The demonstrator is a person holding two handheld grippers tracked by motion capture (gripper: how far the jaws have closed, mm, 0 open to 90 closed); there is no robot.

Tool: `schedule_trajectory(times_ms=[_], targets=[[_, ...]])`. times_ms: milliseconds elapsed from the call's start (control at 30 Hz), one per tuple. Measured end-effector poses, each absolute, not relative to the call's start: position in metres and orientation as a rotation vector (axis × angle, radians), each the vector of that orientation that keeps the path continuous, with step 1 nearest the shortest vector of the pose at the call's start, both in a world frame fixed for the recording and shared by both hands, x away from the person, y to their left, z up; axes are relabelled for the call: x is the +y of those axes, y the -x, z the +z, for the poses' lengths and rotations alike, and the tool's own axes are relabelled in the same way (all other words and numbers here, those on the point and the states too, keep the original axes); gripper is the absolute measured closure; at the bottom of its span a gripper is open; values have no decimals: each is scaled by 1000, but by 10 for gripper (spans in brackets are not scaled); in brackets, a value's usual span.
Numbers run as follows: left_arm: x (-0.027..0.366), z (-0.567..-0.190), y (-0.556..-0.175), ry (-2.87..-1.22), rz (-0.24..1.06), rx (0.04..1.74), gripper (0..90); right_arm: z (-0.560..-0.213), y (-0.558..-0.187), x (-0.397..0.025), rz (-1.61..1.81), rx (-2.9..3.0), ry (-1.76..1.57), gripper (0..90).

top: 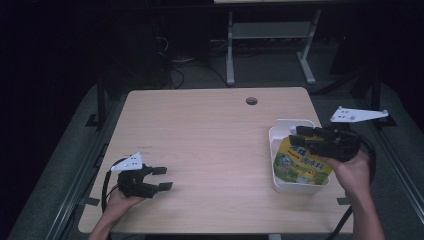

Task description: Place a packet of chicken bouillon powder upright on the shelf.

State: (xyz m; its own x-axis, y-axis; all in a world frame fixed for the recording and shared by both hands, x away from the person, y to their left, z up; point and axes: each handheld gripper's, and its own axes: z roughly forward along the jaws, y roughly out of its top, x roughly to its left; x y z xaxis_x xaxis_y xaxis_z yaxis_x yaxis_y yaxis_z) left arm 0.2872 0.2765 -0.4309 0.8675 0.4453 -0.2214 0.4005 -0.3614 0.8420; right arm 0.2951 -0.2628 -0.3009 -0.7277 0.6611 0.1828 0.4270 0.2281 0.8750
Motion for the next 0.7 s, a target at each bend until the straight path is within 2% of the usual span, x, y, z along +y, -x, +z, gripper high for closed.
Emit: schedule_trajectory(times_ms=[700], targets=[[279,-430,-287,-1989,57,624,328,-317,-302,-210,1511,2389,-977,451]])
